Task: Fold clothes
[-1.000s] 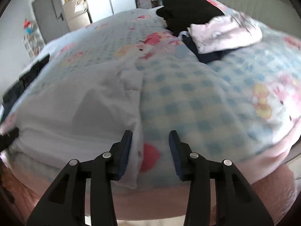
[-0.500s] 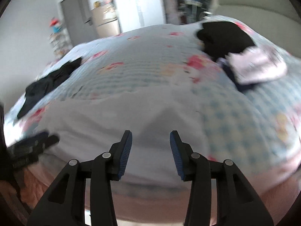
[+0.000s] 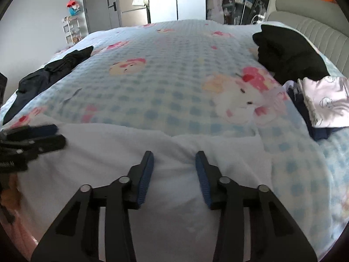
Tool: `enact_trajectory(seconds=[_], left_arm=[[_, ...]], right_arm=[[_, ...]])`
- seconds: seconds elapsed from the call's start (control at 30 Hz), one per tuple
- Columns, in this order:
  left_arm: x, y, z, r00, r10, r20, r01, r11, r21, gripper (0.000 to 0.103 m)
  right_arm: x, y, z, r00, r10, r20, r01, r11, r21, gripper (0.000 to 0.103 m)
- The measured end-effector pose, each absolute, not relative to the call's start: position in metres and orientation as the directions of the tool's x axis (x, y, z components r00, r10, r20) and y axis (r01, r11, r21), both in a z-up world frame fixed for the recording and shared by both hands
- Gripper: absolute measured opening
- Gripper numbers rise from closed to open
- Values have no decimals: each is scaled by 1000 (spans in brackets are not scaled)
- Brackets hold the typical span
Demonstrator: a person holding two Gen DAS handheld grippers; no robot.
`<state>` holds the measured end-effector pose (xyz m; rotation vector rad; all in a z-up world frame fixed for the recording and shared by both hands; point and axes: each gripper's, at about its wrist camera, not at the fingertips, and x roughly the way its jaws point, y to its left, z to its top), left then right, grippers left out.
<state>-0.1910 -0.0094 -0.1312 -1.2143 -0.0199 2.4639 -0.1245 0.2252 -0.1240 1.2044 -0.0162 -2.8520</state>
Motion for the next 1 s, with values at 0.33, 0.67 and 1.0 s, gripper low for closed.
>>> enact_trajectory(seconds=[0.33, 0.67, 1.0], left_arm=[[-139, -110, -87, -694, 269, -667, -91, -953, -289, 68], [-41, -126, -128, -665, 211, -717, 27, -952, -306, 62], [-52, -110, -144, -649, 269, -711, -39, -946, -323, 42]], right_arm=[[-115, 313, -99, -705, -47, -707, -149, -965, 214, 52], [-12, 277, -88, -714, 59, -698, -173, -980, 95, 52], [-4, 289, -114, -647, 73, -759, -203, -976, 79, 49]])
